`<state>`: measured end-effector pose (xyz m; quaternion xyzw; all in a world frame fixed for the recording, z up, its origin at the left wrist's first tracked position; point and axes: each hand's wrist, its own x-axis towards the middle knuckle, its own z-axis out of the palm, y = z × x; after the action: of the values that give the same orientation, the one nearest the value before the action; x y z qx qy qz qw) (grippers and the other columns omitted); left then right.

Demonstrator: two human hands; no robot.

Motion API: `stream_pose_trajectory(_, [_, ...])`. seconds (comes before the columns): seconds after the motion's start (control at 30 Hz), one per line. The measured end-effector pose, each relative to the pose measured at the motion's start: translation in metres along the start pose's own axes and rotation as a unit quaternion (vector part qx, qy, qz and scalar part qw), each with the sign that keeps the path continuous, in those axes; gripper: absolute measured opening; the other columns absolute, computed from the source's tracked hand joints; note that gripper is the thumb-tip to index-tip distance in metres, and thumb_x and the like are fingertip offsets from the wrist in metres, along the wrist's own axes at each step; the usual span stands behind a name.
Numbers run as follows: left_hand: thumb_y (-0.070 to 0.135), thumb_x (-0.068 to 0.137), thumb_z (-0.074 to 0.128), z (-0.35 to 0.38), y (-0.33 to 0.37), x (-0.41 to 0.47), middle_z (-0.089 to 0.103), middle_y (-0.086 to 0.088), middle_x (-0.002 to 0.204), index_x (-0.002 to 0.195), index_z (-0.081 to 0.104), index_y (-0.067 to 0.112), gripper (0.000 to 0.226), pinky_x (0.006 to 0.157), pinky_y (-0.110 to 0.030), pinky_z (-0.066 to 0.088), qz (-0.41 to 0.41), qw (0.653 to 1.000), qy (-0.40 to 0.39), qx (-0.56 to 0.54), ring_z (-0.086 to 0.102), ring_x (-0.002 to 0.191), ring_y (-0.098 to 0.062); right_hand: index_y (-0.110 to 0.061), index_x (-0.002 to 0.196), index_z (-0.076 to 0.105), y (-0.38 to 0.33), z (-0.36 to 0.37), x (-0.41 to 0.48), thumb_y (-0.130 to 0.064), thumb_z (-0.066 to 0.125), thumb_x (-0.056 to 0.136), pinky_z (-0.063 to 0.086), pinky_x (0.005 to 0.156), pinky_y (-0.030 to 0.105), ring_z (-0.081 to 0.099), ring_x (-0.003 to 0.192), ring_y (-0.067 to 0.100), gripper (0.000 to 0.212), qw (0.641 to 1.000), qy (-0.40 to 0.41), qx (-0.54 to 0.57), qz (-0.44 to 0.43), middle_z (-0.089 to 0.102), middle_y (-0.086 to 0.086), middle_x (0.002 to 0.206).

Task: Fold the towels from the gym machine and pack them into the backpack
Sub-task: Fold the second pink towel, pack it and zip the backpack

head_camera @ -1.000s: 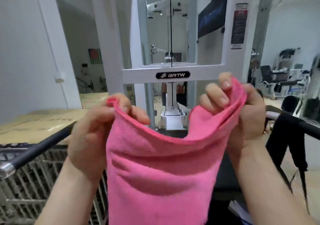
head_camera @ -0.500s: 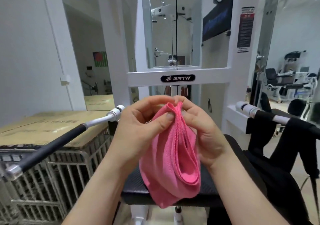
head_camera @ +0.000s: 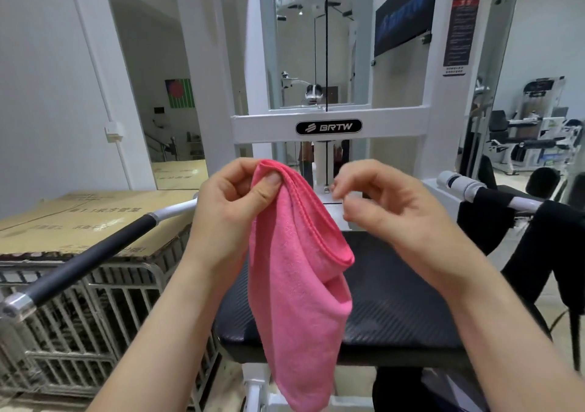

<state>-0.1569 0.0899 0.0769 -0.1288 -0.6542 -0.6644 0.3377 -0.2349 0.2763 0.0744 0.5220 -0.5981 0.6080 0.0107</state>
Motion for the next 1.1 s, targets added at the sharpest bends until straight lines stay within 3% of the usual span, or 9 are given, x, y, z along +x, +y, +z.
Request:
stream_pose_trajectory(0.13, [0.015,0.078,0.064,-0.006,0.0,0.002,0.068,0.005,0.075,0.075,0.074,0.023,0.013,0.069,-0.022,0.053,-0.008,1.0,0.004,-0.029,0.062,0.072,-0.011,-0.038,0.095,0.067,-0.003,-0.002,-0.015,-0.05,0.075,0.071,0.047,0.09,0.025,0.052,0.116,0.008,0.028,0.971,-0.103,-0.212,0.038,0.054,-0.016,0.112])
stream_pose_trajectory(0.3, [0.016,0.078,0.071,-0.01,-0.005,0.004,0.068,0.006,0.075,0.079,0.071,0.019,0.003,0.069,-0.019,0.052,-0.012,0.999,0.019,-0.032,0.061,0.072,-0.009,-0.027,0.091,0.073,0.019,0.008,-0.009,-0.033,0.071,0.084,0.047,0.077,0.022,0.06,0.091,0.005,0.009,0.932,-0.07,-0.355,-0.018,0.061,-0.015,0.096])
stream_pose_trajectory(0.4, [0.014,0.074,0.067,-0.023,-0.005,0.006,0.068,0.006,0.075,0.087,0.069,0.015,0.014,0.065,-0.018,0.051,-0.026,0.999,0.032,-0.009,0.06,0.071,-0.007,-0.017,0.084,0.075,0.006,-0.003,-0.006,-0.018,0.072,0.083,0.049,0.065,0.027,0.064,0.077,0.014,0.003,0.957,-0.072,-0.279,-0.001,0.068,-0.002,0.083])
stream_pose_trajectory(0.47, [0.011,0.07,0.069,-0.032,-0.002,0.009,0.071,0.002,0.081,0.099,0.069,0.01,0.029,0.066,-0.021,0.055,-0.056,0.998,-0.002,-0.02,0.064,0.075,-0.01,-0.009,0.08,0.073,-0.011,-0.019,0.001,-0.012,0.071,0.077,0.055,0.066,0.033,0.066,0.075,0.022,0.005,0.988,-0.058,-0.142,0.026,0.07,0.007,0.08])
stream_pose_trajectory(0.53, [0.007,0.067,0.073,-0.035,0.002,0.015,0.071,-0.005,0.085,0.103,0.071,0.005,0.037,0.066,-0.022,0.056,-0.083,0.995,-0.052,-0.021,0.066,0.074,-0.013,-0.003,0.078,0.067,-0.021,-0.032,0.015,-0.003,0.069,0.074,0.054,0.063,0.027,0.063,0.069,0.021,0.004,0.997,-0.05,-0.043,0.04,0.069,0.007,0.076])
stream_pose_trajectory(0.63, [0.007,0.076,0.068,-0.034,-0.001,0.032,0.066,-0.001,0.071,0.093,0.073,0.006,0.017,0.053,-0.015,0.046,-0.105,0.992,-0.063,0.038,0.057,0.055,-0.005,-0.009,0.077,0.055,-0.006,-0.04,0.045,0.015,0.06,0.078,0.042,0.054,0.021,0.054,0.065,0.014,0.024,0.995,-0.028,-0.029,0.091,0.058,0.007,0.072])
stream_pose_trajectory(0.77, [0.01,0.09,0.061,-0.027,-0.041,0.072,0.07,0.002,0.077,0.084,0.073,0.02,0.017,0.071,-0.025,0.046,-0.115,0.958,0.009,0.261,0.062,0.073,-0.01,-0.014,0.081,0.053,0.046,-0.051,0.087,0.013,0.053,0.077,0.041,0.053,0.022,0.051,0.066,0.013,0.028,0.976,0.011,-0.14,0.166,0.056,0.004,0.078])
stream_pose_trajectory(0.9, [0.016,0.092,0.057,-0.018,-0.08,0.129,0.072,0.001,0.084,0.092,0.072,0.02,0.015,0.08,-0.041,0.055,-0.015,0.919,0.079,0.385,0.067,0.081,-0.017,-0.02,0.081,0.051,0.08,-0.067,0.136,0.009,0.053,0.072,0.052,0.058,0.038,0.054,0.069,0.017,0.031,0.959,0.082,-0.245,0.12,0.056,0.001,0.083])
stream_pose_trajectory(1.1, [0.006,0.089,0.059,-0.006,-0.062,0.175,0.066,0.013,0.08,0.094,0.067,0.024,0.021,0.072,-0.034,0.057,0.154,0.911,0.154,0.351,0.063,0.073,-0.011,-0.018,0.102,0.067,0.072,-0.087,0.178,0.004,0.055,0.069,0.042,0.064,0.017,0.052,0.065,0.006,0.042,0.938,0.149,-0.311,-0.042,0.057,-0.012,0.072])
